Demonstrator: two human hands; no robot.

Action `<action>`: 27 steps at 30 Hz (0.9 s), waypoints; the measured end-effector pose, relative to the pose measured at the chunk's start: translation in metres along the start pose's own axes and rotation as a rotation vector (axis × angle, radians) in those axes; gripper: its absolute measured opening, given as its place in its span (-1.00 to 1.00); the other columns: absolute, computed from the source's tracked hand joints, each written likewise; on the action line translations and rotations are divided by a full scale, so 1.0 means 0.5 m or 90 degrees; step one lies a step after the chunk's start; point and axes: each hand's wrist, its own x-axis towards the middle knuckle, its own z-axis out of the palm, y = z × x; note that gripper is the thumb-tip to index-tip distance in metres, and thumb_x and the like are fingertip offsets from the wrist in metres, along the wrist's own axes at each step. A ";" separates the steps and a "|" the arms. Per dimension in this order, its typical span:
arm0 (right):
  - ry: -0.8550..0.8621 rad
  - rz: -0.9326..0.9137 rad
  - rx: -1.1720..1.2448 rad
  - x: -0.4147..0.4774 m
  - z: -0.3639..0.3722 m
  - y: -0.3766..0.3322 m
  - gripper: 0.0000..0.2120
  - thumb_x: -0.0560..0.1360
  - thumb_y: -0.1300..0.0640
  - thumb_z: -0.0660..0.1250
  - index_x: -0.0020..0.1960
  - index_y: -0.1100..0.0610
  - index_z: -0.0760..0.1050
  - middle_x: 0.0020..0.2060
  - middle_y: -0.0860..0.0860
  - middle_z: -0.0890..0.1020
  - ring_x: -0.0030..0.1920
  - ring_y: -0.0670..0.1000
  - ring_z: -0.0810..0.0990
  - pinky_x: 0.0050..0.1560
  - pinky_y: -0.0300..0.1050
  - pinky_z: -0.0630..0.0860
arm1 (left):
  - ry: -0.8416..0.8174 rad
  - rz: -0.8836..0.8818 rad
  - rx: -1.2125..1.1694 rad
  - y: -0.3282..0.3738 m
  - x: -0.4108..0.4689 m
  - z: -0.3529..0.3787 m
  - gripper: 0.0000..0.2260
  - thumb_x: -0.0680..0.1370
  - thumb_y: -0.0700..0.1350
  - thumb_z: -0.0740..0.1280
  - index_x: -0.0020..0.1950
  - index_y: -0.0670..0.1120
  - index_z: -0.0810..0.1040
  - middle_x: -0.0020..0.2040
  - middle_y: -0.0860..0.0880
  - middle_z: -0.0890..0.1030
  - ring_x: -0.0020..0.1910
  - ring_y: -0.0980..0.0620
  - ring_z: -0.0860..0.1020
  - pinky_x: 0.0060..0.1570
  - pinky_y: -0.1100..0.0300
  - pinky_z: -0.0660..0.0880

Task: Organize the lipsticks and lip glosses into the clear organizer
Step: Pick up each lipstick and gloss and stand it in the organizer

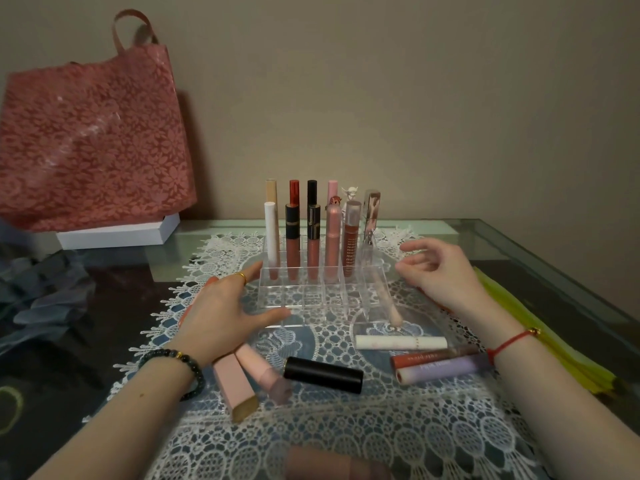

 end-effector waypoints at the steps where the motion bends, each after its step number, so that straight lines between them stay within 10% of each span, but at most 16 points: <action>1: -0.009 0.002 -0.023 -0.003 0.003 0.005 -0.72 0.41 0.17 0.40 0.10 0.06 0.49 -0.18 -0.06 0.61 -0.20 -0.10 0.58 -0.34 -0.37 0.43 | 0.003 0.002 -0.001 0.000 0.000 0.000 -0.08 0.14 0.44 0.21 0.43 0.08 0.18 0.11 -0.10 0.58 -0.29 0.06 0.54 -0.13 0.03 0.54; 21: -0.124 0.060 -0.071 -0.016 0.039 0.031 -0.73 0.43 0.22 0.36 0.12 0.11 0.51 -0.09 -0.02 0.59 -0.19 -0.12 0.57 -0.32 -0.31 0.54 | 0.017 0.008 -0.026 -0.011 0.003 0.007 -0.08 0.13 0.45 0.23 0.42 0.12 0.19 0.21 0.01 0.53 0.12 0.01 0.47 0.06 0.03 0.48; 27: -0.163 0.082 -0.061 -0.019 0.032 0.024 -0.82 0.45 0.26 0.33 0.03 0.10 0.54 -0.31 0.07 0.64 -0.53 -0.11 0.48 -0.58 -0.32 0.38 | 0.021 0.016 -0.030 -0.010 0.003 0.007 -0.09 0.14 0.44 0.24 0.43 0.11 0.19 0.26 0.07 0.50 0.11 0.02 0.47 0.05 0.05 0.48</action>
